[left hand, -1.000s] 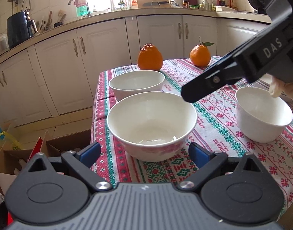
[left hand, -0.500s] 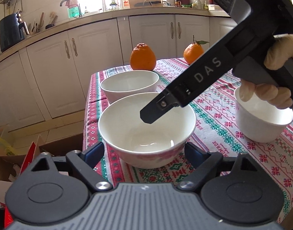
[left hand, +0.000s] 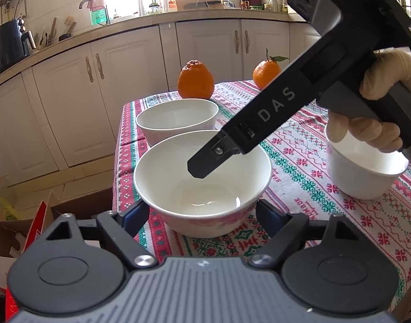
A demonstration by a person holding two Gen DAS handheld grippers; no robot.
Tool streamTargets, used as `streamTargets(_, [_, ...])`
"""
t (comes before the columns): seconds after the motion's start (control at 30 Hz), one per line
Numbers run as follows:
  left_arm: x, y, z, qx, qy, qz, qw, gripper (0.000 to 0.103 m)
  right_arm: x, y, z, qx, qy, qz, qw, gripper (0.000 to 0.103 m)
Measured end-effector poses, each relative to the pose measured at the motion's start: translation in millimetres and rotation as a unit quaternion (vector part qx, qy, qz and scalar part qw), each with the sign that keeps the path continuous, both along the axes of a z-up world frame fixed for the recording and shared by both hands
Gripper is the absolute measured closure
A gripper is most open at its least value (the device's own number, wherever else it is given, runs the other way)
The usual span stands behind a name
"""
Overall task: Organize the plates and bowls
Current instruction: 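Move the right tool to another white bowl and grasp its rim, then lift the second white bowl with the right tool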
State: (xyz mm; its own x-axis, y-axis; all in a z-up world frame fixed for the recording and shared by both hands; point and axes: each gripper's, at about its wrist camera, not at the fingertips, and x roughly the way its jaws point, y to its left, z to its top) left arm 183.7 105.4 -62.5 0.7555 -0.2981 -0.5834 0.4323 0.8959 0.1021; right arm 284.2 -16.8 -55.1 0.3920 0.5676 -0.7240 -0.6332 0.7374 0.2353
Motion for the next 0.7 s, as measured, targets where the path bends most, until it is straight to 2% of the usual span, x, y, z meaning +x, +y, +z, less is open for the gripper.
streamTargets(0.4, [-6.7,-3.7,8.9,0.009,0.006,0.003,0.9999,0.017,-8.7,-4.0,7.9,0.009,-0.004,0.008,1.000,0.044])
streamTargets(0.7, [-25.4,-14.8,24.6,0.013,0.012,-0.003,0.9998,0.017,-34.8,-19.5,24.8,0.016,-0.017,0.020,1.000,0.044])
